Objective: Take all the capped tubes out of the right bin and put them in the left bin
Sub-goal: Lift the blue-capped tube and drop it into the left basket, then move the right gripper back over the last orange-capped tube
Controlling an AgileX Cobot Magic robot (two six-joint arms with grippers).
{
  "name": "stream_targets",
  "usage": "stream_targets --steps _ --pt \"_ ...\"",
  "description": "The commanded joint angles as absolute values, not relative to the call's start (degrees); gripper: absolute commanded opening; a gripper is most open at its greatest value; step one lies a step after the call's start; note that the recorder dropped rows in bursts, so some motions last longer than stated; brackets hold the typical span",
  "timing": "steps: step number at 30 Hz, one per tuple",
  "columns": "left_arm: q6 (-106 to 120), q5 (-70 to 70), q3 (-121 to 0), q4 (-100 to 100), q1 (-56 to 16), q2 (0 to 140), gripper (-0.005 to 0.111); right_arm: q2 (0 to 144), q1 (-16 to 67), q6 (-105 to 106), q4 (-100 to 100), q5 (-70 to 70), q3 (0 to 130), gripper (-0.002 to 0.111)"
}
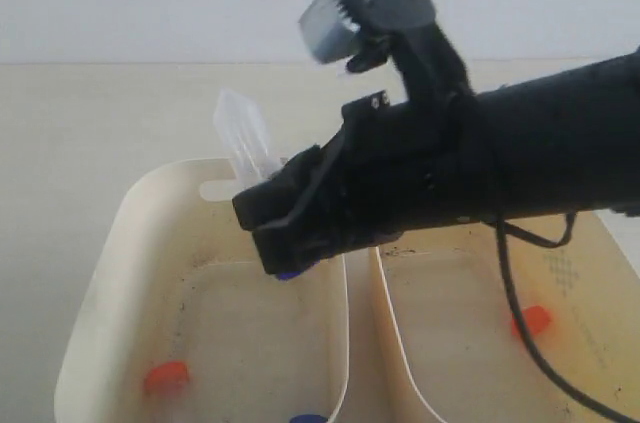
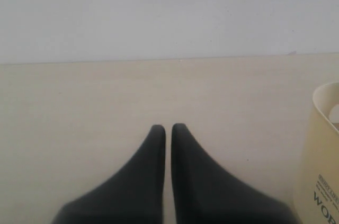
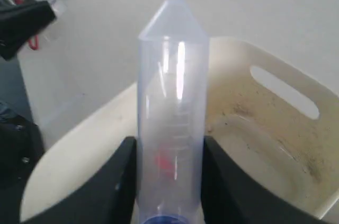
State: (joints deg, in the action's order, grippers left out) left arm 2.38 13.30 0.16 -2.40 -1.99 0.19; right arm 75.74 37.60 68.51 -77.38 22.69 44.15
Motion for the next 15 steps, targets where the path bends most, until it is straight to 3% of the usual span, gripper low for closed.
stream_targets --steps 1,2,3,4,6,7,15 --pt "1.99 12.96 0.00 -2.30 -1.94 0.00 0.004 82.11 39.28 69.09 -77.89 19.09 44.16 0.027" --pt "1.99 12.96 0.00 -2.30 -1.94 0.00 0.004 83.45 39.28 69.09 -77.89 19.09 44.16 0.055" --pt "1.99 12.96 0.00 -2.30 -1.94 0.00 0.004 83.44 39.28 68.74 -77.89 19.09 44.16 0.062" --pt "1.99 12.96 0.00 -2.30 -1.94 0.00 0.004 82.95 39.28 65.46 -77.89 18.87 44.32 0.055" --pt "1.99 12.96 0.00 -2.30 -1.94 0.00 0.004 80.89 39.28 63.53 -77.69 18.41 46.05 0.010" --pt "1.99 12.96 0.00 -2.30 -1.94 0.00 0.004 79.33 39.28 64.58 -76.94 17.91 46.80 0.001" --pt "1.99 12.96 0.00 -2.30 -1.94 0.00 0.004 64.29 39.28 79.17 -72.15 17.56 48.83 0.001"
